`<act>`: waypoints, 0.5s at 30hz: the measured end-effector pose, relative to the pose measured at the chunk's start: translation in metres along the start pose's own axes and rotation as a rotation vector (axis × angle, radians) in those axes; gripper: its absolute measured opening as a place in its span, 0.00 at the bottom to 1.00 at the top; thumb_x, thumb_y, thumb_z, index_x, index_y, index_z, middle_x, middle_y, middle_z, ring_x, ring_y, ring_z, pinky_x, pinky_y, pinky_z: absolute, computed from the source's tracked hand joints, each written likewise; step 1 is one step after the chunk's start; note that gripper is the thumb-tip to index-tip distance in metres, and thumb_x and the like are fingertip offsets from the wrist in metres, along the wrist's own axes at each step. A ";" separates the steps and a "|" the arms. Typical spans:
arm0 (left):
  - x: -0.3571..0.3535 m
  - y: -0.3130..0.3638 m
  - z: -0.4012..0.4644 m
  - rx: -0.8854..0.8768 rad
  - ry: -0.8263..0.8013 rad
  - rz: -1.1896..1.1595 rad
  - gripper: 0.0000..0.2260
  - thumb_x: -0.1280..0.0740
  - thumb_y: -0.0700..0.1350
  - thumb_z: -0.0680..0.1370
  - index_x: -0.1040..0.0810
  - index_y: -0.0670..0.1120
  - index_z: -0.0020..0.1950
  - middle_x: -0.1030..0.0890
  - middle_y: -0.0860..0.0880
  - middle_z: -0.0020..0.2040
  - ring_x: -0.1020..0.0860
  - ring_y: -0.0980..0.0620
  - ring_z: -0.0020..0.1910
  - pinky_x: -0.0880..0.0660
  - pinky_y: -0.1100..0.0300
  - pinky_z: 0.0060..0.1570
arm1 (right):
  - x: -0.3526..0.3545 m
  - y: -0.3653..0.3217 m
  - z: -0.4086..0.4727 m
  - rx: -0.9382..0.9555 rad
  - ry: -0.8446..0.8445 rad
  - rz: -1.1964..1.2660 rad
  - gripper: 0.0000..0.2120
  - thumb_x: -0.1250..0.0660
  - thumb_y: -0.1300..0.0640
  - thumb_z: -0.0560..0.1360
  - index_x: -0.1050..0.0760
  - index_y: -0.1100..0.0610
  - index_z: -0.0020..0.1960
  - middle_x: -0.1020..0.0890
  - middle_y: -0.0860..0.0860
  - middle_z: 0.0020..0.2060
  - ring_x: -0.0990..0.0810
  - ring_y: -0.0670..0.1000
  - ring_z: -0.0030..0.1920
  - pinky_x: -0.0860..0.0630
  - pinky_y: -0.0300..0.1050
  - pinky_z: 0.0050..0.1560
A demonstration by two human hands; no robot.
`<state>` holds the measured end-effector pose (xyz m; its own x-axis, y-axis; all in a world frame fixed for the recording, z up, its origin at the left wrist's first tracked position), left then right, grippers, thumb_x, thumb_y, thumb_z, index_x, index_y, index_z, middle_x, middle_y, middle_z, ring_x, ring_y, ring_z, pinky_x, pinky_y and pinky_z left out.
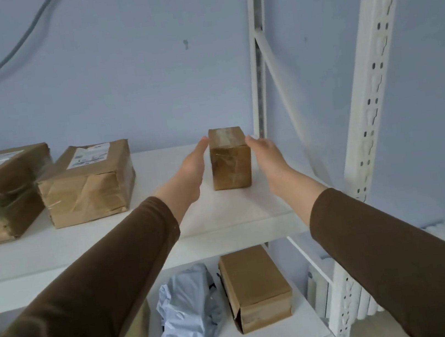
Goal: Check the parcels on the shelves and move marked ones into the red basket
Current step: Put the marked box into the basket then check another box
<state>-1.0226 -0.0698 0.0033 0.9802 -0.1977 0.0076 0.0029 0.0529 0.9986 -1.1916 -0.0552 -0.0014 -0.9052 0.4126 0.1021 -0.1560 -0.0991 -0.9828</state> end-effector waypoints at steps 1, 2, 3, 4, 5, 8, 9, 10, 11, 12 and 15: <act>-0.005 -0.004 0.005 0.036 0.007 -0.044 0.37 0.40 0.66 0.82 0.42 0.47 0.85 0.40 0.46 0.84 0.41 0.45 0.83 0.43 0.48 0.82 | 0.001 0.004 0.002 -0.071 -0.065 0.044 0.33 0.37 0.37 0.81 0.36 0.52 0.80 0.30 0.48 0.76 0.31 0.54 0.76 0.35 0.54 0.76; -0.009 -0.007 0.010 0.049 0.003 -0.080 0.36 0.39 0.67 0.82 0.39 0.47 0.83 0.37 0.46 0.83 0.36 0.45 0.81 0.38 0.49 0.80 | 0.001 0.007 0.002 -0.128 -0.120 0.088 0.34 0.37 0.35 0.80 0.34 0.52 0.79 0.29 0.48 0.74 0.30 0.54 0.75 0.34 0.56 0.77; -0.013 -0.010 0.013 0.040 -0.012 -0.107 0.32 0.39 0.67 0.82 0.32 0.47 0.79 0.31 0.45 0.79 0.29 0.46 0.76 0.31 0.50 0.75 | 0.000 0.011 0.004 -0.159 -0.162 0.143 0.33 0.35 0.33 0.78 0.29 0.52 0.76 0.26 0.46 0.71 0.27 0.54 0.72 0.31 0.56 0.76; -0.017 -0.013 0.014 0.028 -0.027 -0.119 0.26 0.40 0.66 0.83 0.25 0.48 0.71 0.23 0.46 0.72 0.23 0.48 0.68 0.25 0.52 0.67 | -0.001 0.014 0.004 -0.170 -0.194 0.198 0.30 0.34 0.33 0.77 0.24 0.51 0.71 0.23 0.48 0.69 0.24 0.53 0.69 0.28 0.55 0.74; -0.021 -0.015 0.013 0.014 -0.035 -0.131 0.22 0.41 0.64 0.84 0.21 0.49 0.64 0.19 0.47 0.65 0.19 0.50 0.60 0.22 0.55 0.58 | -0.001 0.017 0.003 -0.165 -0.214 0.241 0.26 0.33 0.34 0.77 0.21 0.50 0.66 0.19 0.50 0.66 0.21 0.53 0.65 0.26 0.54 0.72; -0.027 -0.020 0.001 -0.045 0.002 -0.167 0.20 0.41 0.60 0.85 0.20 0.49 0.66 0.17 0.49 0.58 0.19 0.54 0.52 0.21 0.58 0.49 | 0.001 0.020 -0.009 -0.118 -0.238 0.315 0.16 0.34 0.40 0.80 0.20 0.49 0.61 0.15 0.49 0.53 0.17 0.53 0.58 0.22 0.50 0.67; -0.027 -0.021 -0.005 -0.064 0.007 -0.181 0.21 0.40 0.59 0.85 0.21 0.48 0.71 0.17 0.50 0.58 0.19 0.54 0.51 0.22 0.59 0.49 | 0.002 0.019 -0.016 -0.093 -0.243 0.336 0.18 0.34 0.41 0.80 0.21 0.50 0.64 0.15 0.48 0.52 0.17 0.52 0.57 0.22 0.50 0.65; -0.025 -0.023 -0.010 -0.087 0.003 -0.198 0.22 0.39 0.58 0.84 0.23 0.48 0.73 0.18 0.50 0.59 0.20 0.54 0.53 0.22 0.58 0.52 | 0.003 0.019 -0.024 -0.064 -0.248 0.350 0.20 0.34 0.42 0.80 0.23 0.51 0.67 0.15 0.48 0.53 0.17 0.51 0.56 0.22 0.48 0.62; -0.023 -0.025 -0.016 -0.110 -0.008 -0.211 0.23 0.38 0.58 0.84 0.25 0.48 0.74 0.19 0.50 0.63 0.20 0.52 0.58 0.22 0.57 0.56 | 0.005 0.018 -0.034 -0.035 -0.253 0.363 0.21 0.34 0.42 0.81 0.26 0.51 0.70 0.15 0.47 0.54 0.17 0.50 0.56 0.23 0.47 0.60; -0.021 -0.027 -0.023 -0.139 -0.017 -0.214 0.23 0.37 0.59 0.83 0.27 0.48 0.75 0.20 0.49 0.67 0.21 0.50 0.64 0.23 0.55 0.62 | 0.006 0.017 -0.044 -0.007 -0.254 0.377 0.22 0.34 0.42 0.81 0.28 0.50 0.71 0.16 0.47 0.56 0.18 0.49 0.57 0.24 0.47 0.59; -0.012 -0.028 -0.055 -0.247 -0.050 -0.166 0.24 0.37 0.60 0.83 0.30 0.47 0.74 0.22 0.47 0.68 0.23 0.47 0.67 0.24 0.49 0.67 | 0.010 0.017 -0.076 0.036 -0.231 0.453 0.21 0.34 0.43 0.81 0.29 0.50 0.71 0.17 0.50 0.62 0.19 0.52 0.63 0.23 0.47 0.61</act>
<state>-1.0234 -0.0148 -0.0281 0.9513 -0.2715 -0.1459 0.2163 0.2507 0.9436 -1.1736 0.0164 -0.0290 -0.9482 0.1100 -0.2980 0.2630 -0.2543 -0.9307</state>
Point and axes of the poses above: each hand's wrist, its own z-axis towards the middle knuckle, its own x-axis out of the back of the hand, y = z × x, the point moved 2 cm from there along z, towards the middle knuckle
